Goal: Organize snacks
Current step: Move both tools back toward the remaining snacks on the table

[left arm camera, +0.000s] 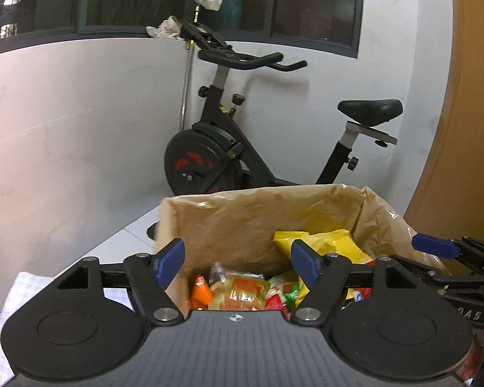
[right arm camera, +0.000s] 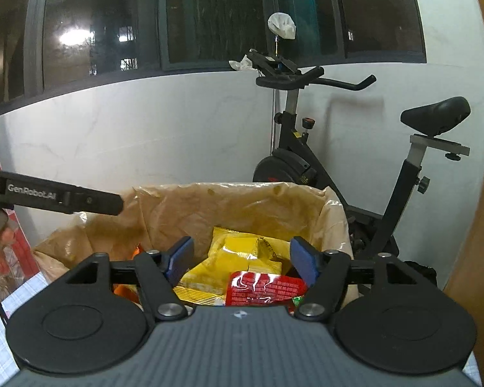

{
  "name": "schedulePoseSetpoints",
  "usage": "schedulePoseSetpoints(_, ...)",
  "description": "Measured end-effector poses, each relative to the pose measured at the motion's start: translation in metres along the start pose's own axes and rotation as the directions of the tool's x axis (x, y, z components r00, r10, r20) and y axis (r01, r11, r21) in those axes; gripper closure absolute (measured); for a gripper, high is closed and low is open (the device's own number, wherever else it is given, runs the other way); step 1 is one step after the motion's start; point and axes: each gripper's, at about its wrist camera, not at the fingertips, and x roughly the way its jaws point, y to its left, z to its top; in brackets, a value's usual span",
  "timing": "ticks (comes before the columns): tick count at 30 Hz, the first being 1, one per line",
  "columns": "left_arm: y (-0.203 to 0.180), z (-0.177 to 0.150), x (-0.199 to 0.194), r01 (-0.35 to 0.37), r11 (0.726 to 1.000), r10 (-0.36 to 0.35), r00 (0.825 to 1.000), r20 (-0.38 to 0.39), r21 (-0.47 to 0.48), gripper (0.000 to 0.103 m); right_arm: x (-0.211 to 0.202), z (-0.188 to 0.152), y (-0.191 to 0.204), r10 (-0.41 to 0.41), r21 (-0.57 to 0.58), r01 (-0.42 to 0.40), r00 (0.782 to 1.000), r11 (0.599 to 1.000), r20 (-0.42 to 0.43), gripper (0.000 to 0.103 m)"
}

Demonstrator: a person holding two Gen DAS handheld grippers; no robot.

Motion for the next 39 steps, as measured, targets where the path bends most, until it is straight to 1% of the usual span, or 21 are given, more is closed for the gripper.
schedulePoseSetpoints(4,0.028,-0.005,-0.027,-0.025,1.0,0.025,1.0,0.008,-0.009,0.028,-0.012,0.002,0.009,0.038,0.029,-0.038,0.999,0.999,0.004,0.033)
schedulePoseSetpoints(10,0.091,-0.025,-0.072,-0.115,0.992,0.115,0.993,-0.009,-0.043,0.028,-0.019,0.001,0.047,0.123,0.031,-0.122,0.992,0.992,-0.006,0.033)
schedulePoseSetpoints(14,0.142,-0.042,-0.105,-0.196,0.978,0.196,0.981,-0.018,-0.072,0.028,-0.016,-0.007,0.084,0.196,0.034,-0.195,0.98,0.98,-0.023,0.033)
schedulePoseSetpoints(17,0.176,-0.055,-0.122,-0.239,0.966,0.236,0.971,-0.035,-0.095,0.028,-0.009,-0.016,0.114,0.245,0.031,-0.244,0.969,0.969,-0.04,0.033)
schedulePoseSetpoints(18,0.184,-0.058,-0.126,-0.25,0.963,0.247,0.968,-0.039,-0.101,0.028,-0.007,-0.02,0.124,0.256,0.029,-0.255,0.966,0.967,-0.046,0.031)
schedulePoseSetpoints(19,0.193,-0.061,-0.13,-0.259,0.96,0.256,0.966,-0.044,-0.107,0.028,-0.004,-0.024,0.135,0.238,0.023,-0.237,0.97,0.971,-0.047,0.025)
schedulePoseSetpoints(21,0.21,-0.071,-0.136,-0.275,0.954,0.271,0.961,-0.055,-0.119,0.028,-0.003,-0.03,0.157,0.156,-0.025,-0.157,0.988,0.987,-0.02,0.023)
schedulePoseSetpoints(22,0.218,-0.075,-0.138,-0.278,0.952,0.273,0.96,-0.06,-0.127,0.028,-0.001,-0.03,0.163,0.129,-0.035,-0.129,0.992,0.991,-0.012,0.023)
schedulePoseSetpoints(25,0.238,-0.087,-0.143,-0.277,0.95,0.269,0.96,-0.073,-0.143,0.028,0.002,-0.035,0.168,0.087,-0.001,-0.087,0.996,0.996,0.023,0.023)
schedulePoseSetpoints(28,0.25,-0.096,-0.14,-0.273,0.95,0.262,0.961,-0.088,-0.154,0.028,0.001,-0.038,0.175,0.047,0.005,-0.048,0.998,0.999,0.033,0.023)
schedulePoseSetpoints(30,0.251,-0.097,-0.136,-0.265,0.95,0.253,0.963,-0.093,-0.167,0.028,-0.002,-0.04,0.18,0.026,0.016,-0.026,0.999,1.0,0.043,0.023)
schedulePoseSetpoints(32,0.251,-0.1,-0.13,-0.256,0.95,0.243,0.965,-0.095,-0.177,0.028,-0.008,-0.043,0.184,0.023,0.028,-0.025,0.998,0.999,0.057,0.024)
schedulePoseSetpoints(34,0.251,-0.105,-0.127,-0.249,0.951,0.234,0.967,-0.099,-0.181,0.028,-0.01,-0.045,0.184,0.019,0.041,-0.021,0.999,0.999,0.05,0.025)
schedulePoseSetpoints(37,0.252,-0.114,-0.12,-0.243,0.954,0.226,0.967,-0.114,-0.172,0.028,-0.014,-0.057,0.19,0.036,0.073,-0.037,0.999,0.997,0.016,0.025)
schedulePoseSetpoints(39,0.252,-0.118,-0.119,-0.243,0.956,0.224,0.966,-0.126,-0.166,0.028,-0.01,-0.068,0.198,0.057,0.083,-0.055,0.998,0.995,-0.025,0.025)
